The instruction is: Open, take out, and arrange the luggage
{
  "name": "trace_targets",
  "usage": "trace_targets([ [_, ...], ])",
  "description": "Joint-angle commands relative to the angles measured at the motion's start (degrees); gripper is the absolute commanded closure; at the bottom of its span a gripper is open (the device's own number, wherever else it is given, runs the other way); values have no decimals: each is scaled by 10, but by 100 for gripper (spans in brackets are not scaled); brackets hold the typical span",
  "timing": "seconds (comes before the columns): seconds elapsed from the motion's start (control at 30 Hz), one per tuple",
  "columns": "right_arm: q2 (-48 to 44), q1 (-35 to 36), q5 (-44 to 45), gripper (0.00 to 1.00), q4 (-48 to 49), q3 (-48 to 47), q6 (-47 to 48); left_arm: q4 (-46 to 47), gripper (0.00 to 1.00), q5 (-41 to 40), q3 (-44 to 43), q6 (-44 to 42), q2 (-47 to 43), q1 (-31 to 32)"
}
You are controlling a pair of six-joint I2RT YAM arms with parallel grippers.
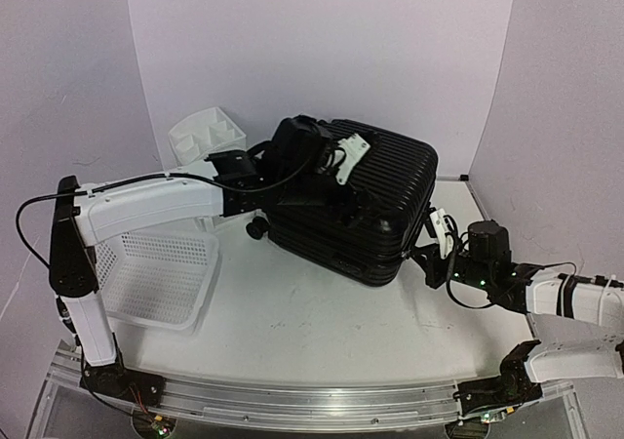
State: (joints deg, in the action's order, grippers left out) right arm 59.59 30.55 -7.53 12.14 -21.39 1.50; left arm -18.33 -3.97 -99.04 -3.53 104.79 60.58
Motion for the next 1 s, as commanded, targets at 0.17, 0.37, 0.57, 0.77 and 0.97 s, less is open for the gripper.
trace_targets([
  [0.17, 5, -20, -24, 100, 43, -11, -33, 20, 8, 80, -125, -138, 120, 21],
  [0.37, 24, -54, -9, 100, 44, -4, -66, 22, 0, -14, -181, -155, 201, 47],
  [0.57, 35, -87, 67, 100, 60, -2, -110, 19, 15, -178, -170, -148, 225, 46],
  [0.77, 70, -160, 52, 100, 86, -19, -154, 18, 22, -238, -129, -135, 210, 45],
  [0.97, 219, -268, -52, 100, 173, -132, -175, 14, 23, -245, -116, -125, 197, 46],
])
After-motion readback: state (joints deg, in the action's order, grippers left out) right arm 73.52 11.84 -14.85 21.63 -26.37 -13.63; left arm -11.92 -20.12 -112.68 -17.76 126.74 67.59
